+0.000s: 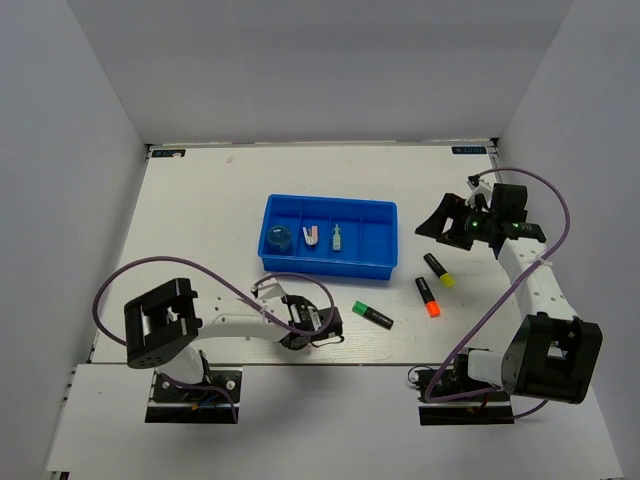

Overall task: Sort the stationery into containers
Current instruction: Grab a piece of stationery with the left arm, then place the stationery into the container

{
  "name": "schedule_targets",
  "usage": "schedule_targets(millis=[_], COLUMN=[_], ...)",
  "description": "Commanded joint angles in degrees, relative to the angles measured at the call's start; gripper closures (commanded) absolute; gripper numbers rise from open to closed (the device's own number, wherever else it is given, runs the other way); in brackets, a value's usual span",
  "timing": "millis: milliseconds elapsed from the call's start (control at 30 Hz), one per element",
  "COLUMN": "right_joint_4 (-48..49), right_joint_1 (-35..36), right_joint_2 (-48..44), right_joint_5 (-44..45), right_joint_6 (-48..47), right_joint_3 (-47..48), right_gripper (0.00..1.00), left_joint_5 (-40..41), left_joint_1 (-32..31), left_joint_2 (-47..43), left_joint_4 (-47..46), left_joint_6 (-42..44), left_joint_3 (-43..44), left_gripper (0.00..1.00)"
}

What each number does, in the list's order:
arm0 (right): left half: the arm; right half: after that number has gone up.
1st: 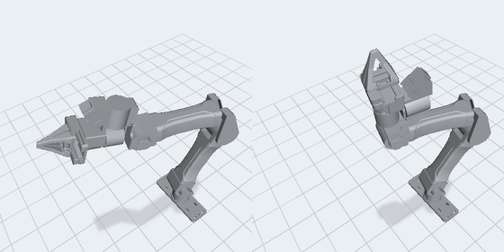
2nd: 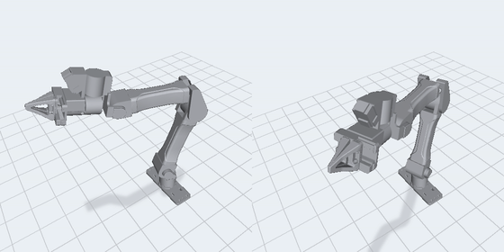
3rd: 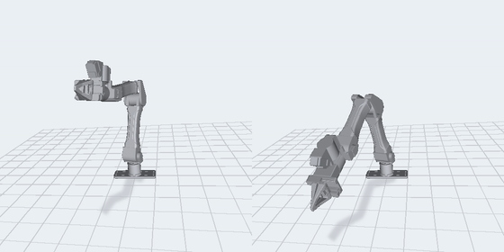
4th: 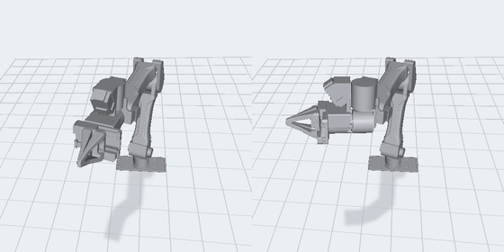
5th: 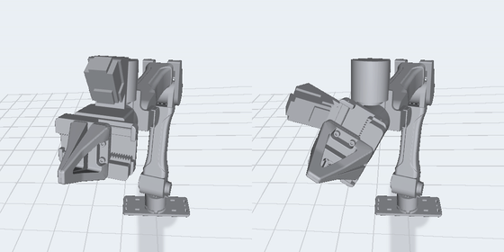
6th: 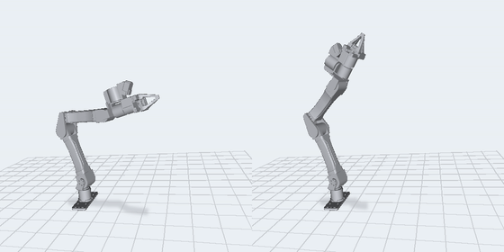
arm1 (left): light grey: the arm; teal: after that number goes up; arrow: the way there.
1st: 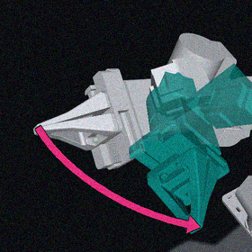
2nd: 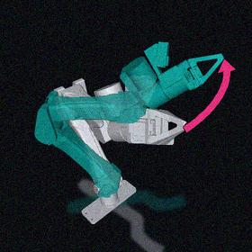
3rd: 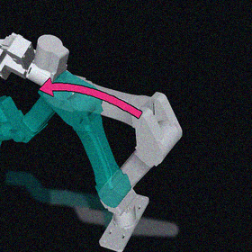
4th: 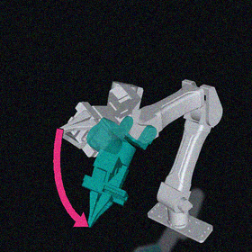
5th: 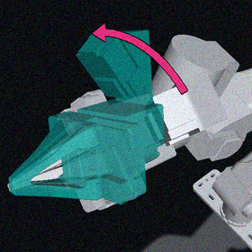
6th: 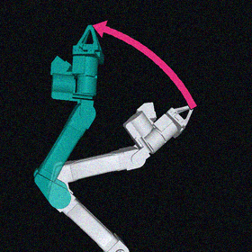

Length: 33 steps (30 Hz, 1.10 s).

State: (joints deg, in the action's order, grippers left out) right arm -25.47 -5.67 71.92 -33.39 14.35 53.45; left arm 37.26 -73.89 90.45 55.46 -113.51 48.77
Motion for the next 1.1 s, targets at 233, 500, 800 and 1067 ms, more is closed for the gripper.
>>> schedule_targets(millis=[233,500,800,1067], right_joint_4=[-5.8,-6.08,-6.69,-7.22], right_joint_1=[-1.09,-2.41,-4.08,-6.37], right_joint_2=[-1.52,-6.61,-9.52,-9.96], right_joint_5=[-11.51,-8.72,-8.09,-9.59], right_joint_6=[-13.89,-23.05,-25.5,-26.74], right_joint_3=[1.39,-1.41,-3.53,-4.58], right_gripper=[0.64,1.0,1.0,0.44], left_joint_5=[4.23,-11.92,-25.39,-21.79], left_joint_1=[0.67,14.64,23.7,26.42], left_joint_2=[-4.41,4.54,23.52,30.74], left_joint_4=[-0.26,-6.59,-11.78,-12.48], left_joint_6=[21.46,61.35,88.69,92.86], left_joint_3=[18.79,40.85,61.69,64.43], left_gripper=[0.99,0.99,0.99,0.97])
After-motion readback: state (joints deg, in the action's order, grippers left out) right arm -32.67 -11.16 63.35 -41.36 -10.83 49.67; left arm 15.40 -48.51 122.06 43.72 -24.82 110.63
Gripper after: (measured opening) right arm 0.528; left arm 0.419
